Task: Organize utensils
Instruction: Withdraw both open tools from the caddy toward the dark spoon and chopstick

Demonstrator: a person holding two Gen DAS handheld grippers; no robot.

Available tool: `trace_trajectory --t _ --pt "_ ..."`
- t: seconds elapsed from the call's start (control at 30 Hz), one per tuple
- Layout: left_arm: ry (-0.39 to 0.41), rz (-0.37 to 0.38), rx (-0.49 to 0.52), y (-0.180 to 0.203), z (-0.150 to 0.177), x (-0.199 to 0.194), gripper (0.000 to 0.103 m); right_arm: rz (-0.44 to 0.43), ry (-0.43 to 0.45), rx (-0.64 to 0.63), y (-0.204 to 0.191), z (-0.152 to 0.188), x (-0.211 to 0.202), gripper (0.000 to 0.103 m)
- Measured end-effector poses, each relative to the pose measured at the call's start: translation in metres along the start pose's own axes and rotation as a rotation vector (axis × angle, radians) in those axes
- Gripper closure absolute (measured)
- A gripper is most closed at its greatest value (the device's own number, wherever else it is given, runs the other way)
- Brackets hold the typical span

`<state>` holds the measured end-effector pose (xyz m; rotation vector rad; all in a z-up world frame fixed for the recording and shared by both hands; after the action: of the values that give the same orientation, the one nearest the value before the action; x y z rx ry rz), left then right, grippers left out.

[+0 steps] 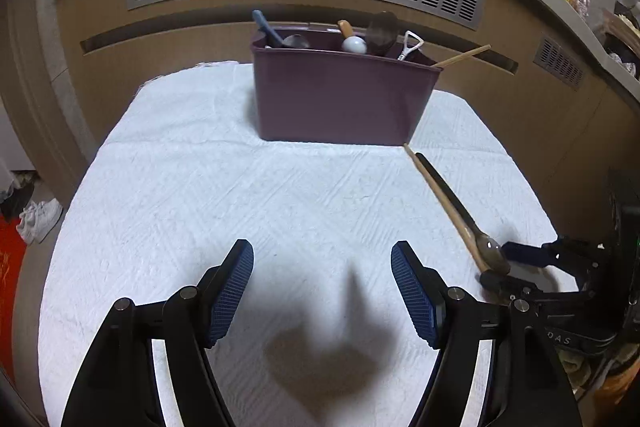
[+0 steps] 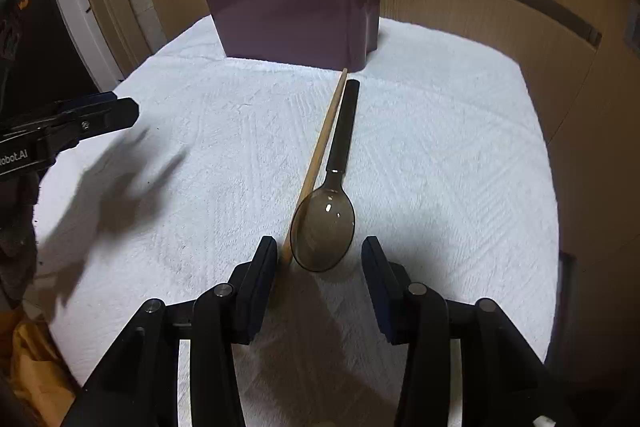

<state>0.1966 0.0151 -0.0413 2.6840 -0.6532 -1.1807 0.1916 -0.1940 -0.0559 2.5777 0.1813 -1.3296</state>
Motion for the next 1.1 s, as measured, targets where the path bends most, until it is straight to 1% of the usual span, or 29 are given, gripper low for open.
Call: trace_trajectory --t 0.03,0.07,0.17,0.23,0.3,0.43,0.57,0.67,0.73,0.83,0.9,1.0,1.1 --pt "0.011 -0.006 0.004 -0.001 0.001 -0.004 0.031 0.02 0.008 -0.017 -0.004 -0.002 0.0 0.063" --pt "0.027 -0.014 0.011 -0.002 0.003 -0.008 0.031 0.033 0.015 -0.027 -0.008 -0.005 0.001 0.071" --pt "0.065 -0.045 0.031 -0.006 0.008 -0.019 0.026 0.041 0.041 -0.051 -0.017 -0.015 -0.007 0.073" --pt "0.068 -0.058 0.027 -0.01 0.009 -0.022 0.025 0.028 0.061 -0.069 -0.026 -0.024 -0.015 0.073" --pt "0.071 -0.068 0.014 -0.014 0.01 -0.026 0.025 0.0 0.076 -0.088 -0.038 -0.034 -0.024 0.073" --pt "0.077 -0.094 0.011 -0.021 0.014 -0.034 0.025 -0.1 0.093 -0.125 -0.07 -0.05 -0.038 0.073" --pt "0.073 -0.104 0.021 -0.026 0.021 -0.041 0.025 -0.195 0.08 -0.164 -0.095 -0.049 -0.044 0.073" --pt "0.055 -0.096 0.046 -0.026 0.028 -0.041 0.025 -0.209 0.067 -0.184 -0.101 -0.043 -0.042 0.072" --pt "0.039 -0.095 0.042 -0.028 0.031 -0.037 0.025 -0.204 0.046 -0.204 -0.102 -0.038 -0.037 0.072" --pt "0.024 -0.096 0.031 -0.029 0.034 -0.033 0.025 -0.177 0.037 -0.204 -0.09 -0.033 -0.03 0.06" --pt "0.018 -0.097 0.028 -0.028 0.033 -0.031 0.025 -0.158 0.04 -0.18 -0.075 -0.036 -0.025 0.06" --pt "-0.01 -0.078 0.01 -0.025 0.031 -0.025 0.025 -0.077 0.057 -0.091 -0.047 -0.057 -0.009 0.06" --pt "-0.037 -0.035 -0.023 -0.024 0.027 -0.017 0.025 -0.022 0.046 -0.013 -0.029 -0.084 0.02 0.061"
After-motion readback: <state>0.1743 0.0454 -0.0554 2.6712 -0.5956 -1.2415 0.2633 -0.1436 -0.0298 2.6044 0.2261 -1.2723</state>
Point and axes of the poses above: each gripper's, at about its wrist camera, not at the fingertips, and x roughly the way its jaws point, y to its right, z to its underside, the point moved 1 cm from there along x, roughly the way its jaws point, and after that the axes turned 14 degrees about z, right-handed, at the moved point
